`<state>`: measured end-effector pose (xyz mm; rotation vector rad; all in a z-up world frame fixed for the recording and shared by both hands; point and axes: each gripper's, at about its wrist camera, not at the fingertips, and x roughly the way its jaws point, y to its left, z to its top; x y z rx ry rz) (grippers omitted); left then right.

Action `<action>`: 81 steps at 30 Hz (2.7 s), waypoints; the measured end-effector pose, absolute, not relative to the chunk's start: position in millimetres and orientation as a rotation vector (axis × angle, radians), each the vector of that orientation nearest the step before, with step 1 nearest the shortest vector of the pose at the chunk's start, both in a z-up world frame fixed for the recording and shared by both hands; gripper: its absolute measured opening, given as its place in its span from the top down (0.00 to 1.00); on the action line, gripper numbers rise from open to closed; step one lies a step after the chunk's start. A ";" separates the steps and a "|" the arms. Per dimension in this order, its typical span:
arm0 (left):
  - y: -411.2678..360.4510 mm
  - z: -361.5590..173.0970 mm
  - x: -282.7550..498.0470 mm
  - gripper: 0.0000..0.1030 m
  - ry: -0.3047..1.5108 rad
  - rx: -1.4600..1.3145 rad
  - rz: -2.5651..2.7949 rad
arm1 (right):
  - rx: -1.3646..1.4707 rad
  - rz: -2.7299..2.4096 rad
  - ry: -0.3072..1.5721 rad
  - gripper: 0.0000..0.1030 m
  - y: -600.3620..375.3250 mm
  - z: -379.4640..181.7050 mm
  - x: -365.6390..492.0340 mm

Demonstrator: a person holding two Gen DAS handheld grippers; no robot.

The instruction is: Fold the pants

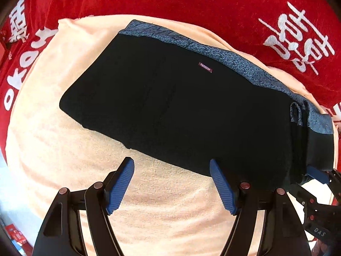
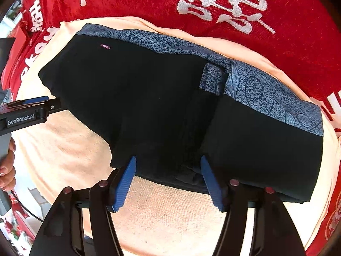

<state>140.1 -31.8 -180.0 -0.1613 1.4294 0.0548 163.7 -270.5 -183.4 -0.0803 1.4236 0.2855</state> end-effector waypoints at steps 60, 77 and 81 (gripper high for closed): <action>-49.3 -158.4 129.7 0.67 1.046 0.275 0.042 | 0.114 0.808 1.695 0.18 -66.6 -121.4 365.8; -109.8 -94.0 107.0 0.67 0.922 0.367 -0.104 | 0.208 0.800 1.633 0.82 -131.4 -109.5 347.0; -152.5 -65.2 100.9 0.67 0.874 0.378 -0.195 | 0.381 0.795 1.501 0.82 -210.0 -78.4 322.5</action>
